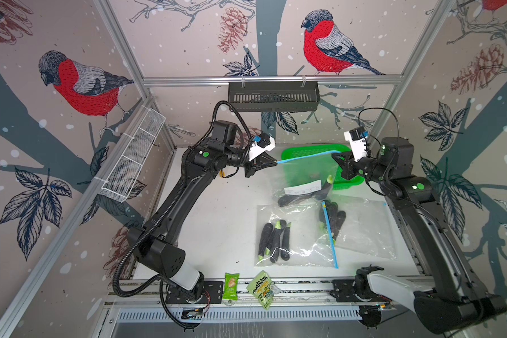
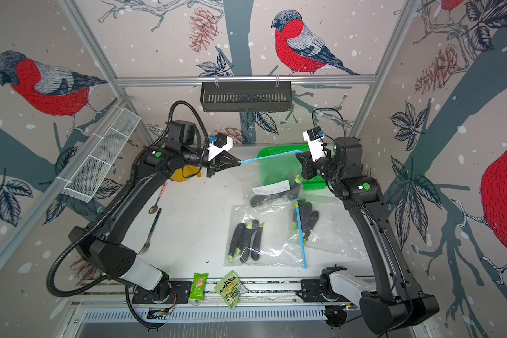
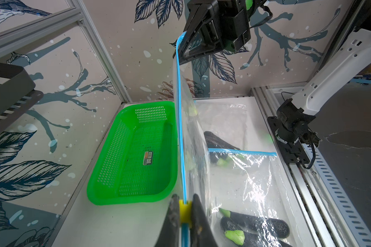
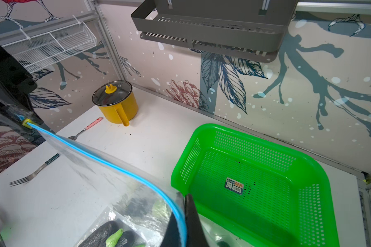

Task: Place the eggplant in a zip-top bag and seal the zipper
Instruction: Zip the zipper on the zipper food storage bag.

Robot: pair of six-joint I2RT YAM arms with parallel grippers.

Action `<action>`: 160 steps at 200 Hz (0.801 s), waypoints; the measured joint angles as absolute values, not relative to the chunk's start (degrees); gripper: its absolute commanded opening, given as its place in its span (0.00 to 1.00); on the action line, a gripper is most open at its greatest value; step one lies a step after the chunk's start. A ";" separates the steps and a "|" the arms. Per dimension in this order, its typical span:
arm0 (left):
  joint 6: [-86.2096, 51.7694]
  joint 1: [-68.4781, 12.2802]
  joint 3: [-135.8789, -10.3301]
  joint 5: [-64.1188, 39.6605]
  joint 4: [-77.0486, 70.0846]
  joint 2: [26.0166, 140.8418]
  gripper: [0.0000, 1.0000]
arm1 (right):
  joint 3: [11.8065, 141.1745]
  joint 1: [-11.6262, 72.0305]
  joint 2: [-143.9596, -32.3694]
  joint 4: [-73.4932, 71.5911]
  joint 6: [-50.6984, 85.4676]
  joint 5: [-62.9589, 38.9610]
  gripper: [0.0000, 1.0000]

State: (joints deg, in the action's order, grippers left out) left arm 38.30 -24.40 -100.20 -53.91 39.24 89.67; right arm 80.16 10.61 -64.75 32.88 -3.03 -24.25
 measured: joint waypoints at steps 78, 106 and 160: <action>34.92 -24.51 -101.36 -52.45 38.81 89.67 0.00 | 75.96 5.43 -59.81 29.69 -1.10 -26.09 0.04; 32.97 -24.56 -101.43 -51.94 37.82 89.67 0.00 | 74.98 5.19 -59.66 29.08 -0.23 -26.81 0.12; 29.08 -25.54 -102.96 -47.44 35.92 90.26 0.00 | 75.35 12.62 -59.37 28.25 -3.29 -23.88 0.48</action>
